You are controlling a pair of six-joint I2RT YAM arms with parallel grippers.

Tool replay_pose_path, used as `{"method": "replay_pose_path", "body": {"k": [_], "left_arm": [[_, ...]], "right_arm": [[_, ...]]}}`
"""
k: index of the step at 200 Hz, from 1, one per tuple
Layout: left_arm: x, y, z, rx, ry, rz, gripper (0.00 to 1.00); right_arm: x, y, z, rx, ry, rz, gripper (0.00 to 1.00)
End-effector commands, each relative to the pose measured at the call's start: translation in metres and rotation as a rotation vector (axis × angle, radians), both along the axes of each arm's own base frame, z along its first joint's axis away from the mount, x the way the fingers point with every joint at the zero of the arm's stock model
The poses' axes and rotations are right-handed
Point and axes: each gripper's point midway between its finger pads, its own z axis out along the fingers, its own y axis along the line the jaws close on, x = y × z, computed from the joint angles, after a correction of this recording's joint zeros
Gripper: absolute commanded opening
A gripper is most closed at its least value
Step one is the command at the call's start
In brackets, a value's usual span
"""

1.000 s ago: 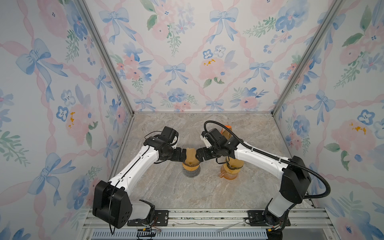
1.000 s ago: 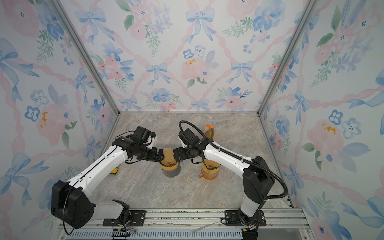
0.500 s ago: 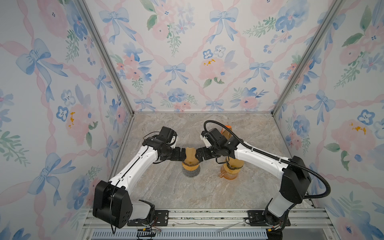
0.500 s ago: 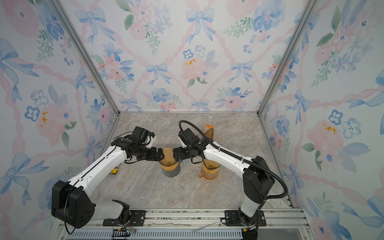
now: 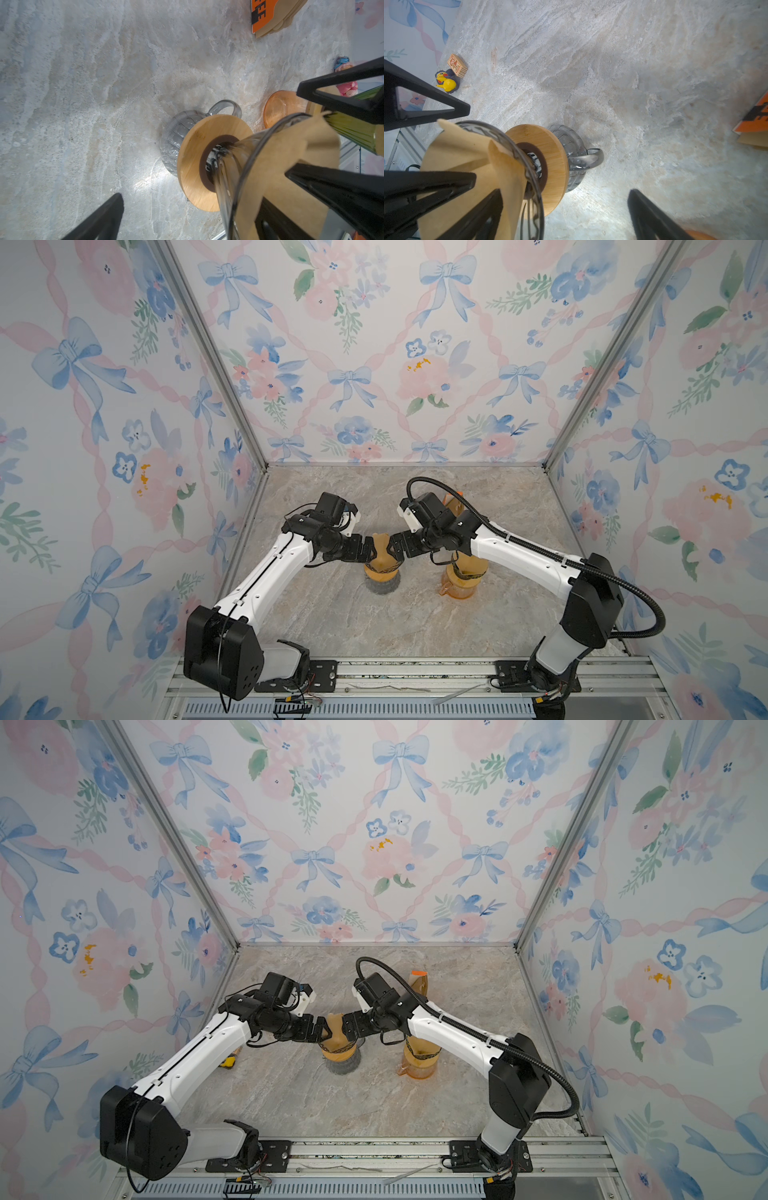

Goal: Place the coffee filter in the dripper

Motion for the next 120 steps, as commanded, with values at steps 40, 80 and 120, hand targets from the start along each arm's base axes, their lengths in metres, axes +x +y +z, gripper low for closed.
{"method": "replay_pose_path", "body": {"k": [40,80,120], "left_arm": [[0.017,0.000,0.006,-0.016,-0.022,0.028,0.98],[0.018,0.011,-0.005,0.025,-0.005,0.059,0.98],[0.016,0.020,-0.012,0.047,0.004,0.078,0.98]], "right_arm": [[-0.004,0.001,0.000,-0.040,0.000,0.011,0.96],[-0.005,-0.002,-0.007,-0.072,0.008,0.011,0.96],[-0.004,-0.003,-0.015,-0.105,0.020,0.008,0.96]]}}
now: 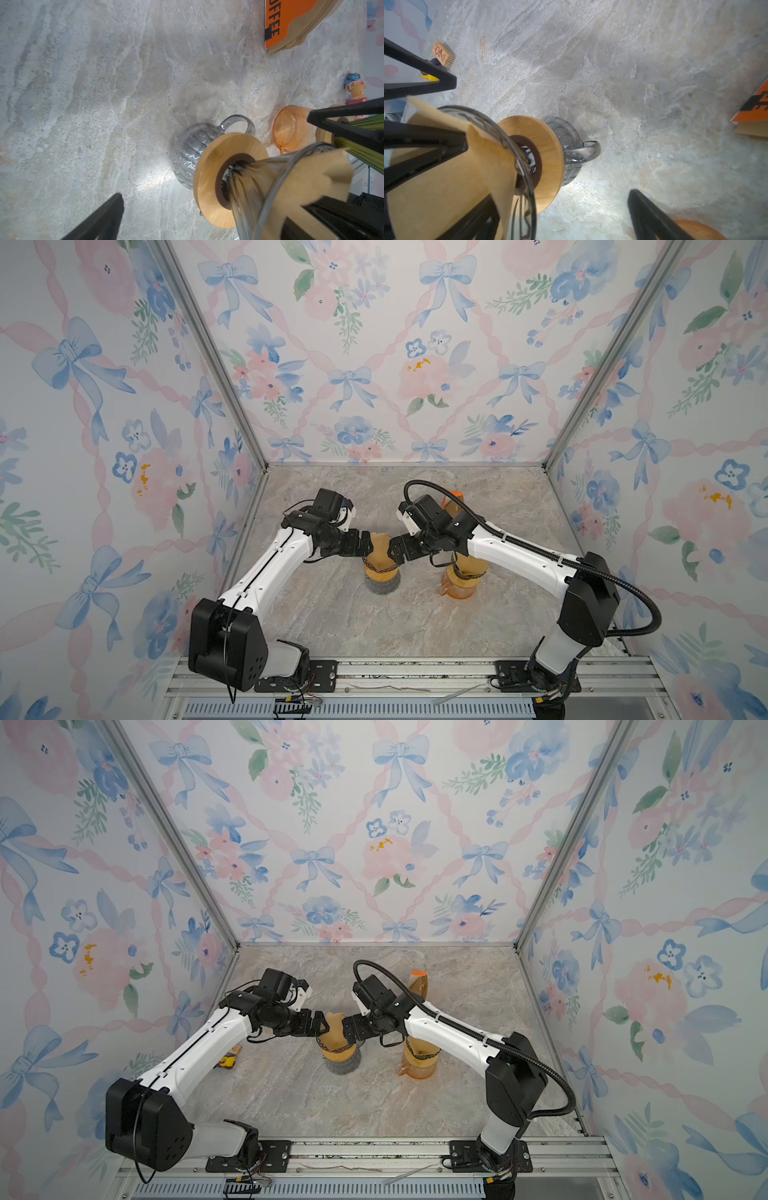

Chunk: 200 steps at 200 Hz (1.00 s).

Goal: Place the coffee filter in the dripper

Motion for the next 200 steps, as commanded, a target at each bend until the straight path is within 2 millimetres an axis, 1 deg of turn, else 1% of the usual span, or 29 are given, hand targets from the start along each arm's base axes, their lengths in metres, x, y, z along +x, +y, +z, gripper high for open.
{"method": "replay_pose_path", "body": {"k": [1,20,48,89,108,122,143,173,200], "left_arm": [[-0.001,0.009,-0.007,0.024,0.011,0.025,0.98],[-0.003,0.010,-0.011,0.027,0.023,0.025,0.98],[-0.004,0.012,-0.014,0.033,0.028,0.026,0.98],[-0.006,0.010,-0.015,0.022,0.034,0.017,0.98],[-0.007,0.010,-0.012,0.013,0.028,0.016,0.98],[-0.007,0.008,-0.008,0.006,0.019,0.014,0.98],[-0.007,0.004,-0.001,-0.023,0.007,0.006,0.98],[-0.008,-0.004,0.022,-0.087,-0.039,-0.018,0.98],[-0.011,-0.007,0.032,-0.106,-0.068,-0.036,0.98]], "right_arm": [[0.000,0.000,-0.002,-0.044,0.000,0.008,0.96],[0.000,0.001,-0.003,-0.050,0.001,0.008,0.96],[0.002,0.002,0.002,-0.050,-0.008,0.007,0.96],[0.003,0.007,0.022,-0.010,-0.031,0.018,0.96],[-0.001,0.016,0.032,0.048,-0.026,0.045,0.96],[-0.005,0.022,0.034,0.076,-0.015,0.072,0.96],[-0.012,0.028,0.030,0.076,-0.002,0.107,0.96],[-0.014,0.025,0.015,0.026,0.017,0.100,0.96],[-0.013,0.021,0.006,-0.007,0.026,0.087,0.96]]}}
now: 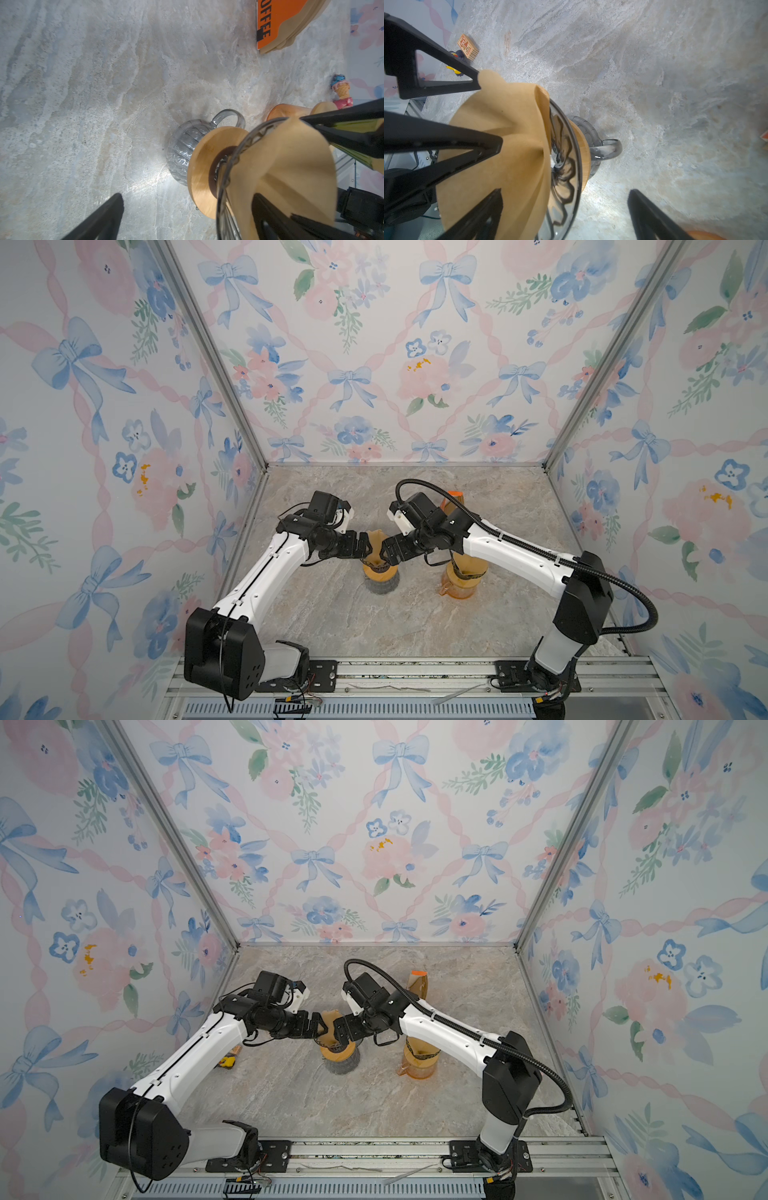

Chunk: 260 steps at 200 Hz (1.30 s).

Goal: Place the coffee filter in the dripper

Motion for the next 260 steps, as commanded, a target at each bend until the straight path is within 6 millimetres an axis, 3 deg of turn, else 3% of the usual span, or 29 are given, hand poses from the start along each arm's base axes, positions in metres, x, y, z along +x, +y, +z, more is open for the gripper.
{"method": "replay_pose_path", "body": {"k": [1,28,78,123,162,211,260], "left_arm": [[-0.002,-0.004,0.021,-0.046,-0.049,-0.025,0.98],[-0.005,-0.001,0.019,-0.029,-0.051,-0.022,0.98],[-0.004,0.016,-0.011,0.079,0.012,0.029,0.98],[0.000,0.010,-0.012,0.054,0.036,0.030,0.98],[0.000,0.007,-0.009,0.044,0.031,0.022,0.98],[-0.006,0.006,-0.016,0.054,0.048,0.016,0.98],[-0.007,0.007,-0.022,0.074,0.060,0.018,0.98]], "right_arm": [[-0.001,-0.001,-0.009,-0.045,0.012,0.006,0.96],[0.002,-0.005,-0.016,-0.070,0.021,-0.008,0.96],[0.003,-0.006,-0.015,-0.079,0.017,-0.008,0.96],[0.000,0.002,0.008,0.030,0.013,0.019,0.96],[0.011,0.003,0.024,0.110,0.005,-0.014,0.96],[0.027,-0.013,0.010,0.014,-0.013,-0.093,0.96],[0.026,-0.022,-0.007,-0.074,-0.004,-0.101,0.96]]}}
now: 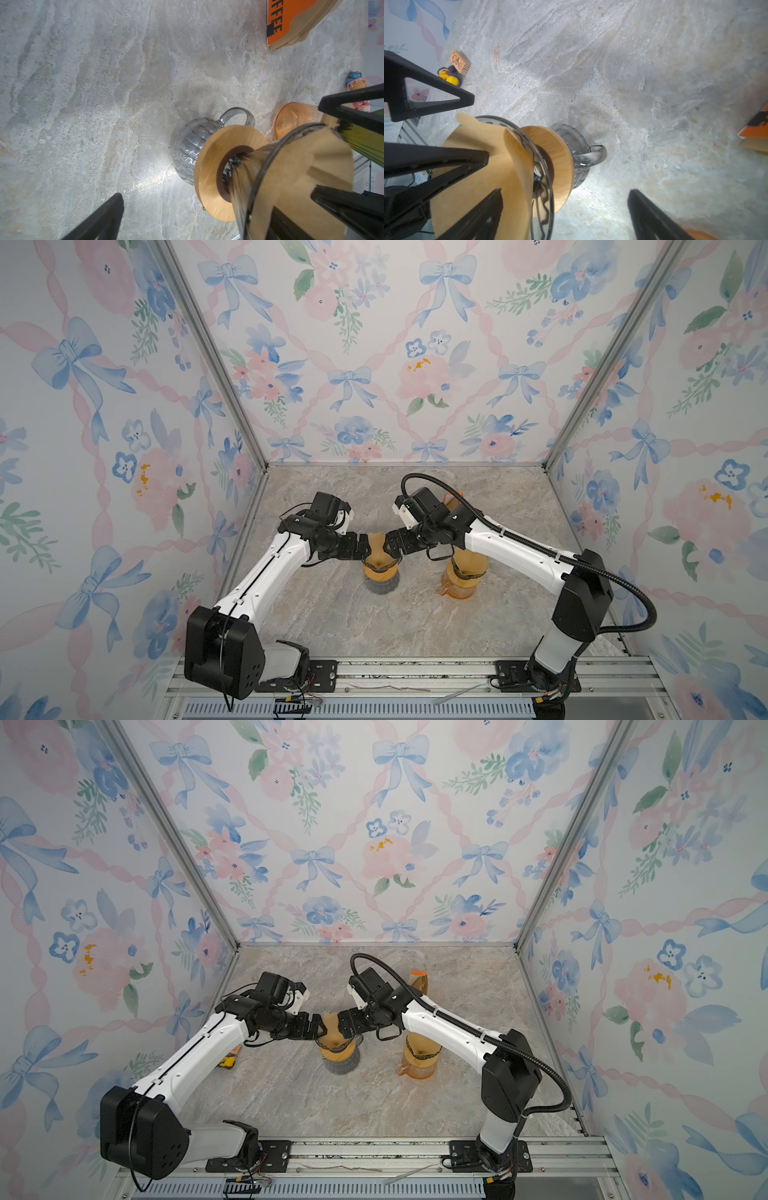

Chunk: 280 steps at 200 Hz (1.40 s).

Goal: Place the coffee filter in the dripper

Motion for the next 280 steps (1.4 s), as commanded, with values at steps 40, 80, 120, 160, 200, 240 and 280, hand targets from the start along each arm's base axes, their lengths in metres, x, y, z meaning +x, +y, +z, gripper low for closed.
{"method": "replay_pose_path", "body": {"k": [40,80,120,160,200,240,280], "left_arm": [[-0.007,0.006,-0.015,0.035,0.049,0.026,0.98],[-0.009,0.006,-0.020,0.045,0.062,0.026,0.98],[-0.009,0.001,-0.018,0.040,0.059,0.016,0.98],[-0.009,-0.001,-0.014,0.037,0.049,0.013,0.98],[-0.009,-0.002,-0.015,0.038,0.052,0.012,0.98],[-0.009,-0.001,-0.014,0.040,0.045,0.013,0.98],[-0.010,-0.001,-0.015,0.040,0.047,0.012,0.98]], "right_arm": [[0.001,-0.014,-0.020,-0.125,0.011,-0.022,0.96],[0.000,-0.016,-0.024,-0.141,0.011,-0.027,0.96],[-0.001,-0.007,-0.008,-0.064,-0.007,-0.016,0.96],[-0.004,0.013,0.020,0.095,-0.008,0.037,0.96],[0.002,0.016,0.007,0.059,0.012,0.031,0.96],[0.007,0.009,-0.011,-0.010,0.019,0.005,0.96],[0.006,0.002,-0.029,-0.084,0.032,-0.002,0.96]]}}
